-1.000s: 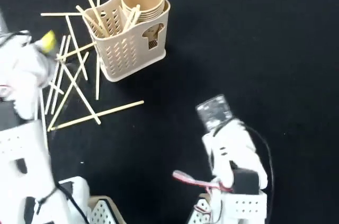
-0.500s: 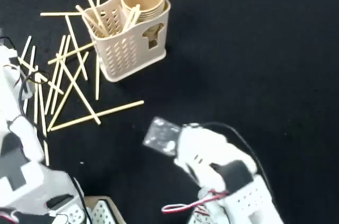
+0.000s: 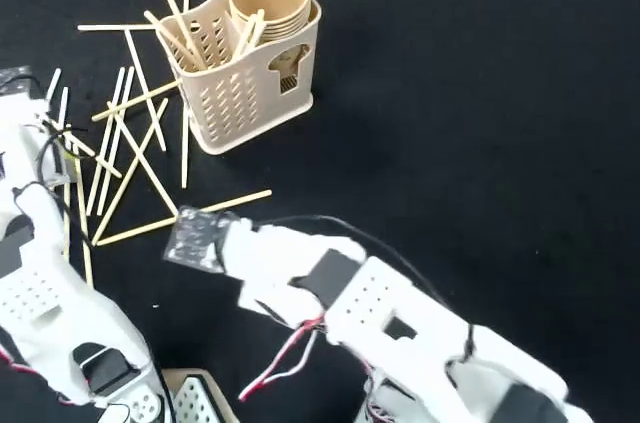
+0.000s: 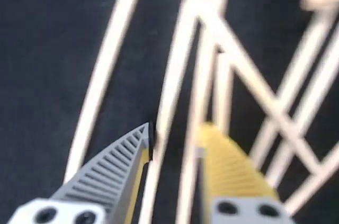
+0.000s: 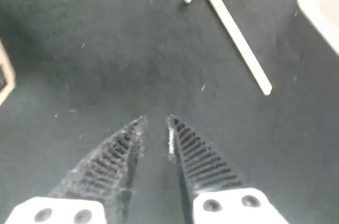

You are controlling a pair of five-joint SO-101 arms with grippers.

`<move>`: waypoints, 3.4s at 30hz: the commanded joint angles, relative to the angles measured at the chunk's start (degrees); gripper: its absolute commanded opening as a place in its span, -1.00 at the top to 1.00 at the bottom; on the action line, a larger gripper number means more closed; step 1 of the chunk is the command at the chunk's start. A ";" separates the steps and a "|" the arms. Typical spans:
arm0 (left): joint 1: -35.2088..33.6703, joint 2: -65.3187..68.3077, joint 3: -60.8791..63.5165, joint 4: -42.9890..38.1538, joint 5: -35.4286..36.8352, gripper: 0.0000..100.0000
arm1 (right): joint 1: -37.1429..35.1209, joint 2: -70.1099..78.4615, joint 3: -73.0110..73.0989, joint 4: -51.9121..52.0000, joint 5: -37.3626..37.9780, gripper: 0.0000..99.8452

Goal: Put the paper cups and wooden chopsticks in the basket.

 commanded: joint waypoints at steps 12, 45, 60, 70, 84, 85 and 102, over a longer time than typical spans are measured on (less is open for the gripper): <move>-1.71 -5.36 -1.27 8.18 -1.67 0.94 | -1.85 9.27 -5.67 -9.14 2.20 0.84; 23.87 -89.05 33.63 -40.79 24.44 0.94 | 8.35 8.84 -4.97 3.69 -8.53 0.94; 40.04 -56.35 23.52 -43.96 24.70 0.94 | 28.48 -23.25 15.16 -7.38 -21.10 0.97; 39.43 -57.93 9.98 -35.78 31.47 0.94 | 28.57 -44.53 23.43 -4.92 -21.01 0.97; 9.19 -49.23 9.45 -2.46 16.97 0.68 | 28.57 -44.53 23.43 -4.31 -19.08 0.97; 7.69 -45.98 9.45 -0.70 14.51 0.68 | 28.57 -43.91 23.25 -4.31 -19.08 0.97; -3.56 18.55 -41.01 12.22 0.88 0.68 | 24.88 -33.54 20.88 -6.07 -17.05 0.97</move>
